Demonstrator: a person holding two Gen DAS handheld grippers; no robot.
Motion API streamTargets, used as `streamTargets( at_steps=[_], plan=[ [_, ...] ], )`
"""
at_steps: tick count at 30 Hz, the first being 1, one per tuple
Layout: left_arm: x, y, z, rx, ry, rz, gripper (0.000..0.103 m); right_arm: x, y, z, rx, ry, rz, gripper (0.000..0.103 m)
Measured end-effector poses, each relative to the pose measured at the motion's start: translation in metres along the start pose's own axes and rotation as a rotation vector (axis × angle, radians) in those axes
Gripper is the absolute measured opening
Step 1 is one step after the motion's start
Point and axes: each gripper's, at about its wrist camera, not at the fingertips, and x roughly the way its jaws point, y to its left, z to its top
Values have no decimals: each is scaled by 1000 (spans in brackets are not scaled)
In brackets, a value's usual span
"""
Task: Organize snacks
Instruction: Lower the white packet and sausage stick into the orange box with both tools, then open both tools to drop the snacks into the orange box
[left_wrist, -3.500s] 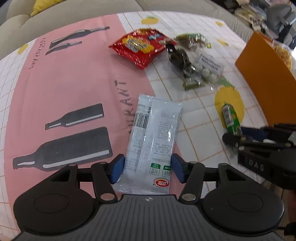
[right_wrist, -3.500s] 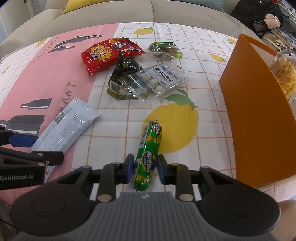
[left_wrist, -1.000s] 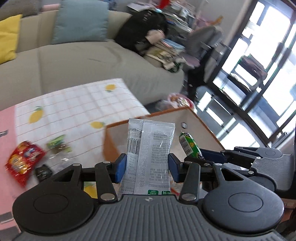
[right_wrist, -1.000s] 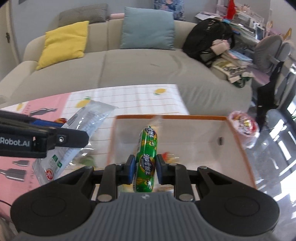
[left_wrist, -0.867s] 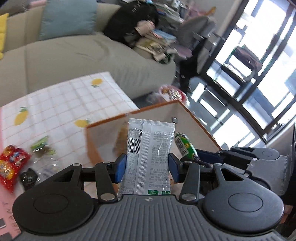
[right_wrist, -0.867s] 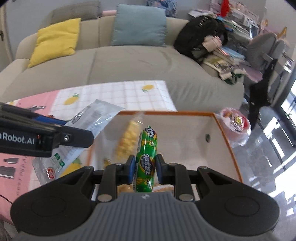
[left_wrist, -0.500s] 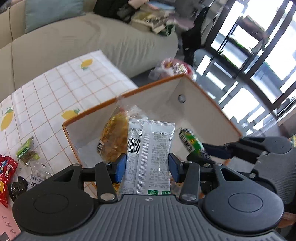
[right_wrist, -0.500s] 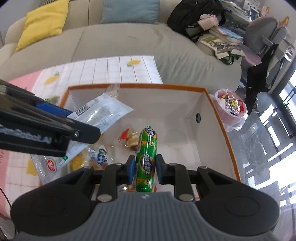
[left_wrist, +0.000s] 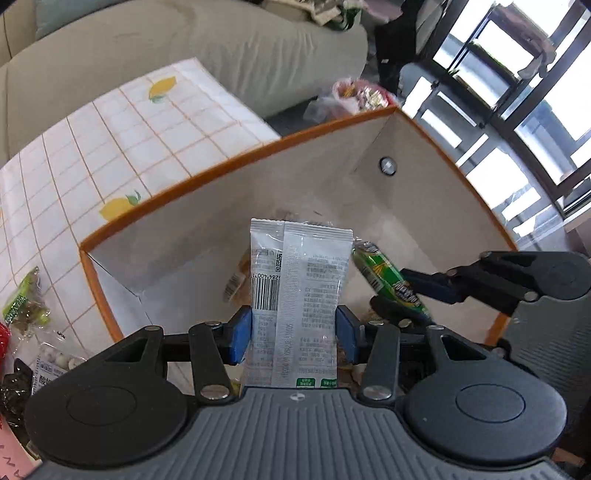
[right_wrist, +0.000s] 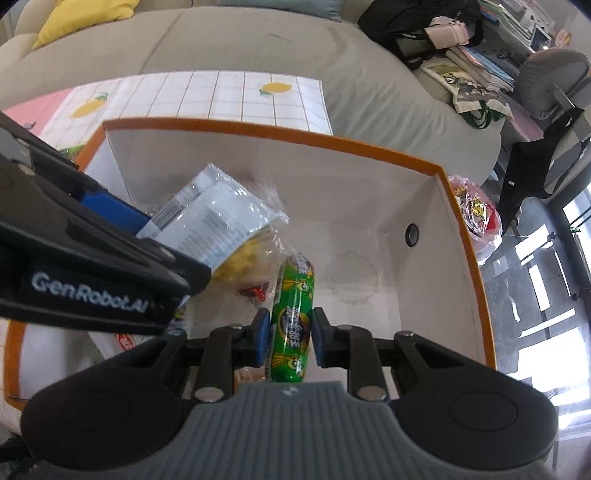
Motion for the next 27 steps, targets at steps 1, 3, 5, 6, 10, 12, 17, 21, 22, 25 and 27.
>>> streamTargets(
  at_steps=[1,3,5,6,10,12,17,21,22,25,27],
  plan=[
    [3,0,1,0,7,6,55,3,-1,0,-4,7,-2,21],
    [8,1,0,0,19,4,55,6,-2,0,-13,19,-3,21],
    [9,1,0,1,22,5,56,8,-2,-1,-19,27,-1,20],
    [10,1,1,1,24,8,56,10,-2,-1,-23,30,-4,20],
    [9,0,1,5,20,25,65,12,-1,0,-32,39,-12,21],
    [8,0,2,6,13,25,67,10,0,1,-37,37,-13,21],
    [-1,-1,2,10,6,36,74,3,5,5,-57,26,-28,26],
    [-13,-4,2,14,-5,21,80,-6,6,8,-60,16,-48,42],
    [-17,-4,2,15,-10,18,81,-8,7,8,-59,13,-56,49],
    [-31,-5,2,18,-32,13,84,-18,6,9,-52,-1,-79,68],
    [-41,-4,1,20,-48,14,84,-25,7,8,-48,-11,-86,72]
  ],
)
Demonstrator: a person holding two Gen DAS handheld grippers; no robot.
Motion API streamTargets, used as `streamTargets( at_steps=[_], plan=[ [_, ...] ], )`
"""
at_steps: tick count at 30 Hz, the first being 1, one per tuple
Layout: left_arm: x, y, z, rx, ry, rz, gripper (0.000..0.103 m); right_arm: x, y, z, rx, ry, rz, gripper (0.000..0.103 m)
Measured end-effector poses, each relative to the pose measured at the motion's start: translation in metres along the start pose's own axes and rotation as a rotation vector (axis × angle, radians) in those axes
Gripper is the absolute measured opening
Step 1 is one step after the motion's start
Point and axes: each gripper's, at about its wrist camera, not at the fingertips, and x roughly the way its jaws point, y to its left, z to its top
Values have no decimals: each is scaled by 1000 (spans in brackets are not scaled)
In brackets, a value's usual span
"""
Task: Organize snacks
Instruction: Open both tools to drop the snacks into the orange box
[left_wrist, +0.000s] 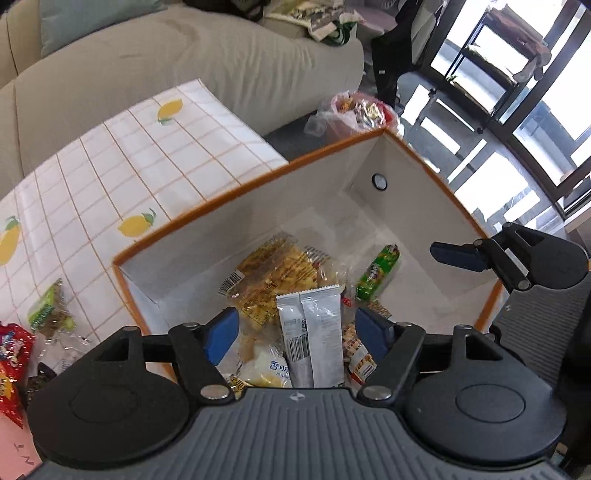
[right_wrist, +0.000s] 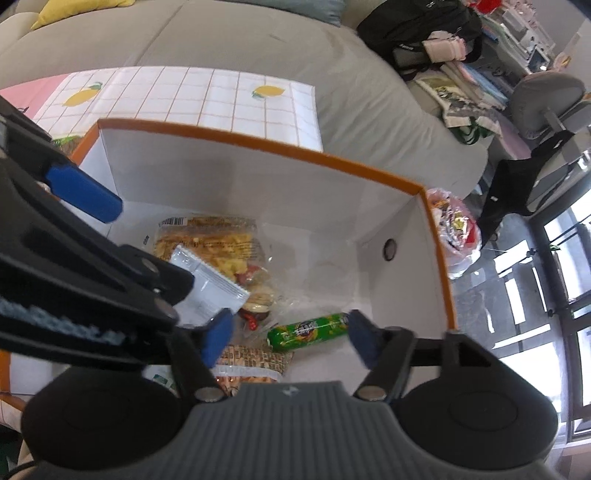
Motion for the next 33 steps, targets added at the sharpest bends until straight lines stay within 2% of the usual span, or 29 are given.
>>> streamTargets(
  at_steps=[2,4,10,17,22,29,33],
  plan=[
    [-9,2,-1,-6,-16,5,85,-7,0,-1,1,-5,-4,74],
    [-19,4,-3,-11,-31,10,85,-15,2,-1,4,-14,-15,83],
    [-43,7,-14,11,-62,43,85,-42,15,-3,22,-55,-14,86],
    [-80,23,-39,11,-143,105,85,-79,39,0,79,-154,24,89],
    [-104,46,-65,-39,-195,140,85,-99,63,-1,145,-224,73,90],
    [-130,91,-106,-165,-257,208,85,-106,98,-7,280,-274,163,90],
    [-137,117,-130,-232,-279,224,85,-108,123,-10,314,-307,205,90]
  ],
)
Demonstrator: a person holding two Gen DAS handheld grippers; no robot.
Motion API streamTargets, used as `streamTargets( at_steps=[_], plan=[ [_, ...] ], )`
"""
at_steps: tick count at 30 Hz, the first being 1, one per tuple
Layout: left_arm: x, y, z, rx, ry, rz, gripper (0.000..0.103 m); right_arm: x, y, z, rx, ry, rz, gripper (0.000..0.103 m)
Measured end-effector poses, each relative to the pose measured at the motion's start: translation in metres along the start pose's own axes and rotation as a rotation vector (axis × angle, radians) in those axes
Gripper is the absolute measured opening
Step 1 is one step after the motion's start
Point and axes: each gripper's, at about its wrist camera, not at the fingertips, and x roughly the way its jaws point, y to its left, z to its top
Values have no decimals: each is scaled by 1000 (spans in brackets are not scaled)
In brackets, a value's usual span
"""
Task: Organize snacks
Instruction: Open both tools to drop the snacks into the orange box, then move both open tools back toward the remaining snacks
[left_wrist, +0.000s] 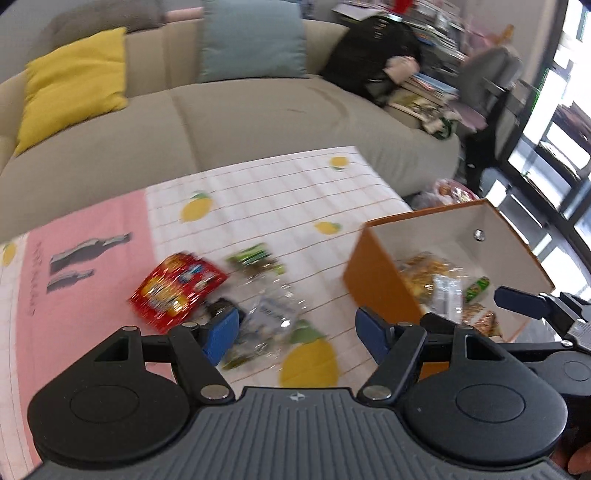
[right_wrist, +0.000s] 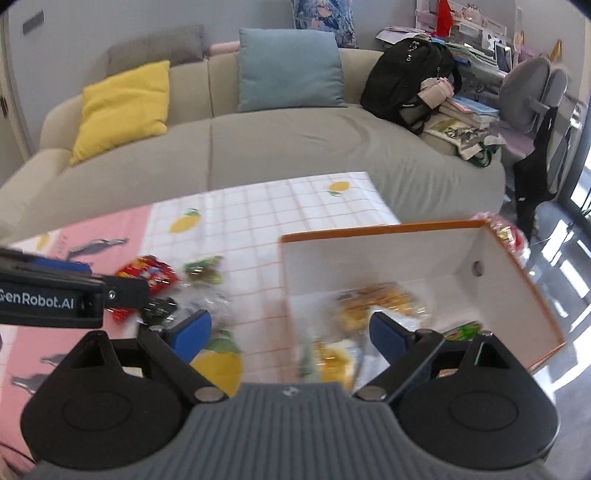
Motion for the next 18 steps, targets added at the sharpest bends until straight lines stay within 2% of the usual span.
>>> streamTargets(
  at_steps=[10,18],
  plan=[
    [-4,64,-45,-111,-14,40,85,3,54,-28,-92,-65,48,90],
    [4,91,-75,-140,7,58,85,21,79,-49,-152,-19,66,90]
  ],
)
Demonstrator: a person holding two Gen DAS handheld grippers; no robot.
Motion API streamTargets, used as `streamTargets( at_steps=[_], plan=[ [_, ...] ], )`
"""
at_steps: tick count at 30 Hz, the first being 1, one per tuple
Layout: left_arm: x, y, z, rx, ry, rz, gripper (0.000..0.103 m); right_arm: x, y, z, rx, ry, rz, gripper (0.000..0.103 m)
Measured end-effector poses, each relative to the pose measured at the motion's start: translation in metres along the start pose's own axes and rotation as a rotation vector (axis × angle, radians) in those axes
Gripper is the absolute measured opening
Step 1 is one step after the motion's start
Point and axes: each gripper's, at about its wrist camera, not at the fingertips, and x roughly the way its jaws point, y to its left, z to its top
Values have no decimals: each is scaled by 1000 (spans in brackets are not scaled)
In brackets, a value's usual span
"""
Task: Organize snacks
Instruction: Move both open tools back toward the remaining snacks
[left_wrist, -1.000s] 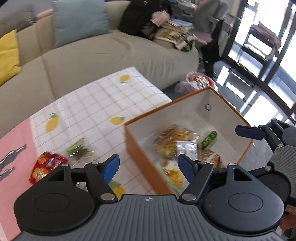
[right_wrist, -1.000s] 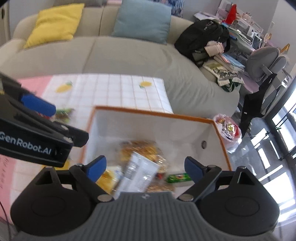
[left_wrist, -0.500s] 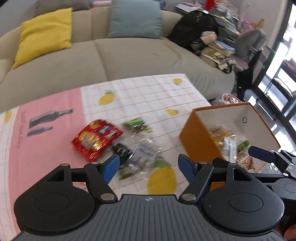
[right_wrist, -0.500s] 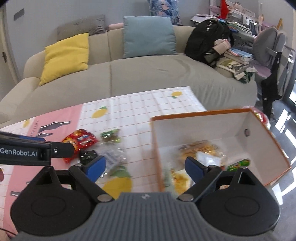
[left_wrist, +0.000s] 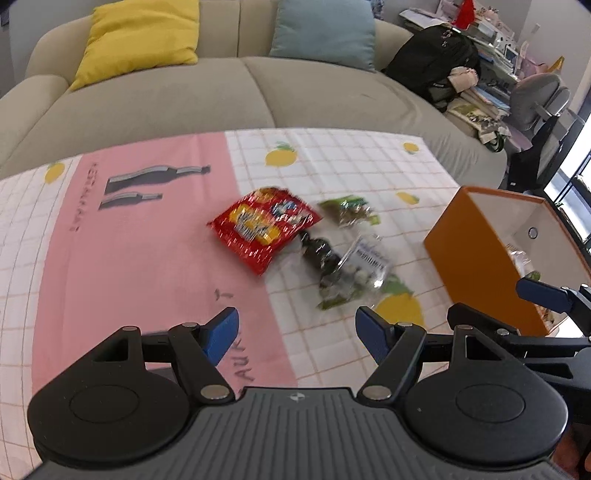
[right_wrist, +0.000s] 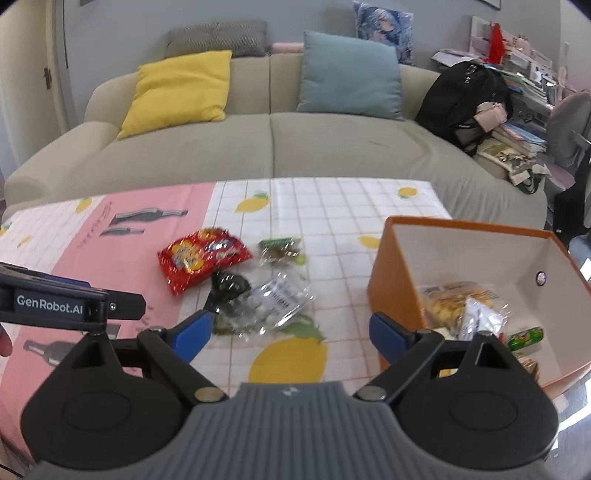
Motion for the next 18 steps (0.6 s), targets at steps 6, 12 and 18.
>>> streamTargets(
  at_steps=[6,12,18],
  plan=[
    [12,15,-7,-21,18,-16,85,19,8,-5,-24,43,4,89],
    [23,23,-3,10,18,-26,85,43,14,-3,-66,73,4,87],
    [42,23,8,62,27,-29,85,71,14,2,-75,106,-3,86]
  ],
)
